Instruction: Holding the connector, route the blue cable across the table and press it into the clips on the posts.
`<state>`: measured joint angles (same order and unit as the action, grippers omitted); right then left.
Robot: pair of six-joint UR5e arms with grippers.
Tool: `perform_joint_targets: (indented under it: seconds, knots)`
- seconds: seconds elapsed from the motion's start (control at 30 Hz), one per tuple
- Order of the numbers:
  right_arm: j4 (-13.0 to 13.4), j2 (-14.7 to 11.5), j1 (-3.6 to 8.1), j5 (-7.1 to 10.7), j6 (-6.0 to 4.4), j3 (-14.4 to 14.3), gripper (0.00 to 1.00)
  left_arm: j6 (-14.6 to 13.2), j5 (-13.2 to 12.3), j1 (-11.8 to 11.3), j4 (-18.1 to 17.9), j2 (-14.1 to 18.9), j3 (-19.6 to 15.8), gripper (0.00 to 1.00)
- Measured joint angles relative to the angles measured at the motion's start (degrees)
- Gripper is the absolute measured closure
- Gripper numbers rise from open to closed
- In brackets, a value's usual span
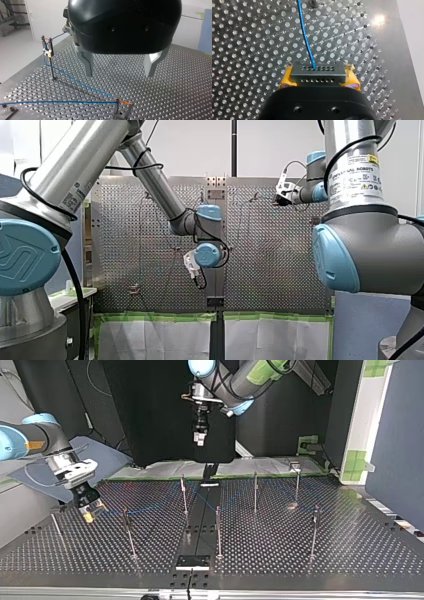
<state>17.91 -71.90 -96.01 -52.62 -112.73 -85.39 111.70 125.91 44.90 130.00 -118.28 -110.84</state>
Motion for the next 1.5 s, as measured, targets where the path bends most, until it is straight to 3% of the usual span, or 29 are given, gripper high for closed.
perform_joint_targets:
  seconds: [1.03, 1.5]
  knots:
    - [-0.14, 0.11, -0.78, -0.19, -0.20, -0.02, 1.00, 0.00, 0.02, -0.04, -16.85, -0.02, -16.82, 0.00]
    - [-0.15, 0.13, -0.80, -0.21, -0.23, -0.01, 1.00, 0.00, -0.01, -0.06, -17.81, -0.05, -17.79, 0.00]
